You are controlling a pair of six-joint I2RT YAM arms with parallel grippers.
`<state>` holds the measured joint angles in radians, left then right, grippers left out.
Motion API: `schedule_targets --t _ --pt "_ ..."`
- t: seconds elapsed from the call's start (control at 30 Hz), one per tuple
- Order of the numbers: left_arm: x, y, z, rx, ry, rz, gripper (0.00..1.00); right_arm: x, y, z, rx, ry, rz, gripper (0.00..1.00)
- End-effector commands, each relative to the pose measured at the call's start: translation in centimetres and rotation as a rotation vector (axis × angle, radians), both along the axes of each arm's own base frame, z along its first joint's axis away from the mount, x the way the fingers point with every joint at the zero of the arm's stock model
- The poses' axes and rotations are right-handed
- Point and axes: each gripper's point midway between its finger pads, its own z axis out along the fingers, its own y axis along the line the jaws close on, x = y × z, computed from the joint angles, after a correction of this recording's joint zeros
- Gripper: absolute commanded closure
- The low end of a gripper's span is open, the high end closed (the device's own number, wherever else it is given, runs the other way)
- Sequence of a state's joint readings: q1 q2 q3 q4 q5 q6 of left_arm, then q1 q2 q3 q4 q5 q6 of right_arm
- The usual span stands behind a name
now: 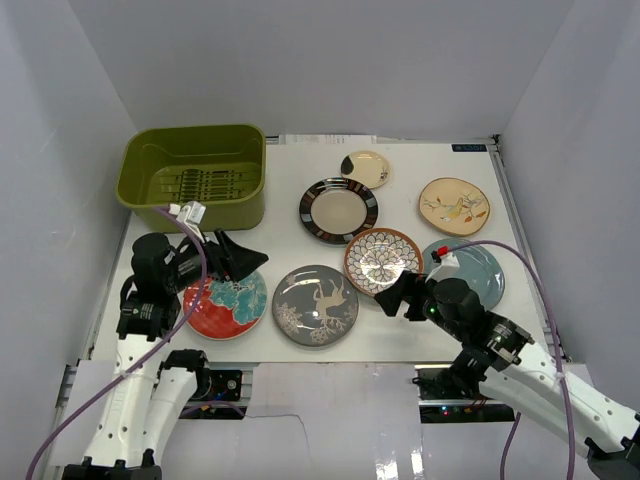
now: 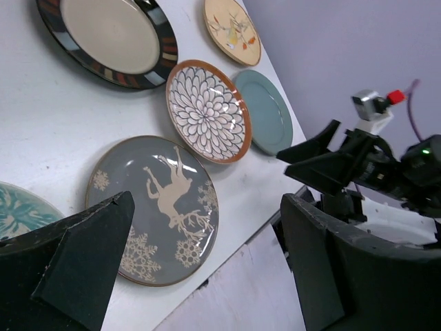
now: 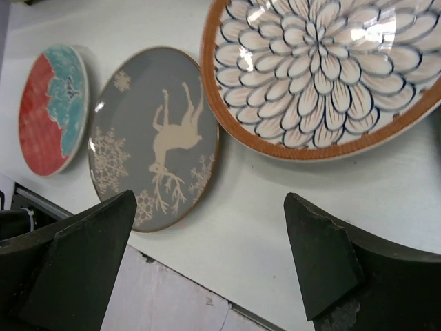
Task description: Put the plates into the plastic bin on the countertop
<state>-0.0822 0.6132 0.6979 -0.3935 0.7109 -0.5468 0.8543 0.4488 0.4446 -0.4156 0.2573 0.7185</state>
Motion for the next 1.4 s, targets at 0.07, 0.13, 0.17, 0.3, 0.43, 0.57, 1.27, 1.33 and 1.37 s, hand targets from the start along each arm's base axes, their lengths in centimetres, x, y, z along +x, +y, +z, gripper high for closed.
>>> schedule_targets --t 0.07,0.13,0.17,0.3,0.43,0.57,1.27,1.33,1.37 --pt "-2.5 -1.2 1.0 -0.009 -0.022 -0.121 0.02 -0.5 2.3 -2.7 0.154 0.120 -0.015 0.06" --pt "-3.1 -1.2 1.2 -0.011 -0.022 -0.134 0.02 -0.3 2.6 -3.9 0.157 0.153 -0.035 0.05" --pt "-3.3 -1.2 1.3 -0.012 -0.023 -0.135 0.02 0.1 3.0 -3.7 0.182 0.143 -0.037 0.04" --pt "-3.9 -1.3 0.6 -0.011 0.012 -0.146 0.02 0.5 4.0 -4.7 0.212 0.163 -0.054 0.01" --pt "-4.1 -0.8 -0.6 0.017 0.046 -0.111 0.02 0.7 4.7 -6.4 0.184 0.193 -0.070 0.00" --pt "-3.8 -0.2 -1.3 0.049 0.073 -0.071 0.02 0.5 5.8 -7.4 0.194 0.212 -0.054 0.04" --pt "-2.6 0.0 -0.3 0.068 0.070 -0.051 0.08 1.5 9.0 -10.7 0.257 0.270 -0.132 0.92" --pt "-2.0 0.4 -0.3 0.078 0.066 -0.018 0.09 1.1 8.9 -9.0 0.249 0.224 -0.113 0.92" --pt "-1.7 0.5 -0.2 0.080 0.060 -0.004 0.09 0.9 9.1 -7.9 0.255 0.200 -0.090 0.92"
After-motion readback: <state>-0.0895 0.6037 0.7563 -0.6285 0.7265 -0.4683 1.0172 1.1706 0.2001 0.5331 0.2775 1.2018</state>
